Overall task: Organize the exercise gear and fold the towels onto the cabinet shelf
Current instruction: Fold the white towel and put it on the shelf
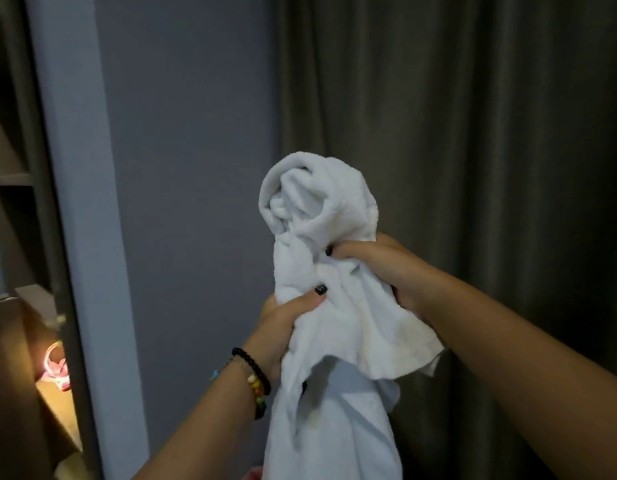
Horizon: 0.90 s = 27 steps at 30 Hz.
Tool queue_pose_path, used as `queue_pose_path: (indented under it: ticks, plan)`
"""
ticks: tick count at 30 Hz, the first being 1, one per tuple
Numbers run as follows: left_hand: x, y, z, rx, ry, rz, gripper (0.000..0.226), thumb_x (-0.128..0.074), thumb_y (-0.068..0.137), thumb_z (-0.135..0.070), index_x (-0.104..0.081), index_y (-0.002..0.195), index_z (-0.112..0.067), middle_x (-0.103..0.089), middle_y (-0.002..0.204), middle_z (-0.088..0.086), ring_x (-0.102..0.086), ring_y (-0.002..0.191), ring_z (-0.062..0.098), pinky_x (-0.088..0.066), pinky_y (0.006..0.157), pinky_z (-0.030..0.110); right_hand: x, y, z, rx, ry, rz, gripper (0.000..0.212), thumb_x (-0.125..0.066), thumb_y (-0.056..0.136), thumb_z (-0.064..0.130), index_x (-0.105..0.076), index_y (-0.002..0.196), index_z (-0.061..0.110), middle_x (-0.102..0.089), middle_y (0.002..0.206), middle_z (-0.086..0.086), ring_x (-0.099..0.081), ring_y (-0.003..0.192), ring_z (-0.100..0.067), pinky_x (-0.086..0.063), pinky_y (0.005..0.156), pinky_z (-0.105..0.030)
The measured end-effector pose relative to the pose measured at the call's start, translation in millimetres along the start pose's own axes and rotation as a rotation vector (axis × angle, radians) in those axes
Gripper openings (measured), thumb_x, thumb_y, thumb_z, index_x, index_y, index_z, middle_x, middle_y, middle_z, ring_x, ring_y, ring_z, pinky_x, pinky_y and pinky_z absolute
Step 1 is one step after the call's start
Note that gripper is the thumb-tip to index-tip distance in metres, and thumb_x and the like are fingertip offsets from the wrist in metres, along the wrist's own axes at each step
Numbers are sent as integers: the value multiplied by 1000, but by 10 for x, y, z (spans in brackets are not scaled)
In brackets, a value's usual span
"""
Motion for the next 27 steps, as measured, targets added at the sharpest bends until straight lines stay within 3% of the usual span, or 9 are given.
queue_pose_path:
  ticks: [3, 6, 10, 13, 18, 20, 21, 24, 27]
  plan:
    - [151, -177, 111, 11, -14, -121, 53, -77, 75, -18, -62, 125, -8, -69, 117, 13, -66, 107, 30, -54, 88, 42, 9, -161, -207, -9, -28, -34, 48, -75, 80, 28, -53, 122, 22, -65, 107, 5, -66, 89, -13, -53, 69, -25]
    - [355, -458, 245, 23, 57, -262, 56, -81, 69, -24, -65, 121, -11, -72, 112, 9, -69, 102, 25, -55, 85, 39, 67, -379, -450, 144, -195, -144, 84, -78, 75, 38, -30, 144, 37, -49, 129, 12, -53, 107, -6, -44, 85, -23]
    - [459, -827, 408, -11, 51, -350, 51, -81, 70, -20, -66, 118, -18, -73, 108, 0, -70, 100, 20, -55, 87, 39, -191, -756, -744, 301, -303, -38, 92, -78, 68, 55, -24, 142, 52, -38, 141, 18, -43, 123, 4, -40, 95, -18]
    - [548, -1014, 427, -59, 63, -436, 36, -74, 78, -14, -66, 113, -19, -75, 103, -3, -72, 93, 15, -59, 77, 33, -441, -967, -1038, 245, -325, 19, 104, -80, 57, 63, -18, 140, 53, -28, 145, 22, -35, 127, 8, -37, 99, -20]
    - [782, -1189, 321, -110, 67, -536, 40, -71, 81, -13, -64, 120, -15, -74, 105, -3, -71, 92, 12, -57, 69, 23, -791, -1104, -1802, -6, -226, -89, 141, -78, 29, 80, -7, 145, 46, -17, 143, 24, -25, 134, 0, -28, 109, -26]
    - [916, -1187, 259, -121, 26, -543, 40, -70, 82, -11, -63, 122, -10, -73, 108, 0, -71, 91, 10, -55, 65, 18, -1022, -1145, -2074, -68, -111, -32, 135, -84, 30, 72, -10, 141, 53, -22, 144, 29, -29, 135, 5, -32, 111, -26]
    - [943, -1182, 226, -113, -4, -531, 41, -72, 81, -11, -63, 122, -9, -72, 110, 2, -71, 92, 10, -55, 66, 17, -1122, -1161, -2190, -66, -98, -11, 127, -90, 35, 61, -16, 138, 54, -30, 140, 33, -35, 129, 9, -37, 105, -18]
    - [1217, -1243, 123, -142, 22, -579, 17, -62, 89, -8, -63, 106, -10, -74, 97, -2, -69, 83, 0, -52, 69, 12, -1376, -1203, -2527, -129, -47, -22, 84, -93, 56, 11, -42, 119, 33, -49, 109, 27, -56, 102, -1, -44, 72, -2]
    - [1712, -1413, 167, -115, 150, -744, 9, -59, 92, -24, -66, 98, -23, -67, 117, 4, -61, 114, 14, -45, 101, 29, -1612, -1156, -2815, -194, -126, 61, 30, -80, 75, 10, -61, 94, 24, -62, 85, 16, -64, 90, -13, -46, 67, -11]
Point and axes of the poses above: each hand's wrist, its own y-axis towards the middle knuckle, its own x-axis out of the back of the hand, z = x × y, the point moved 7 cm from there along y, towards the middle knuckle
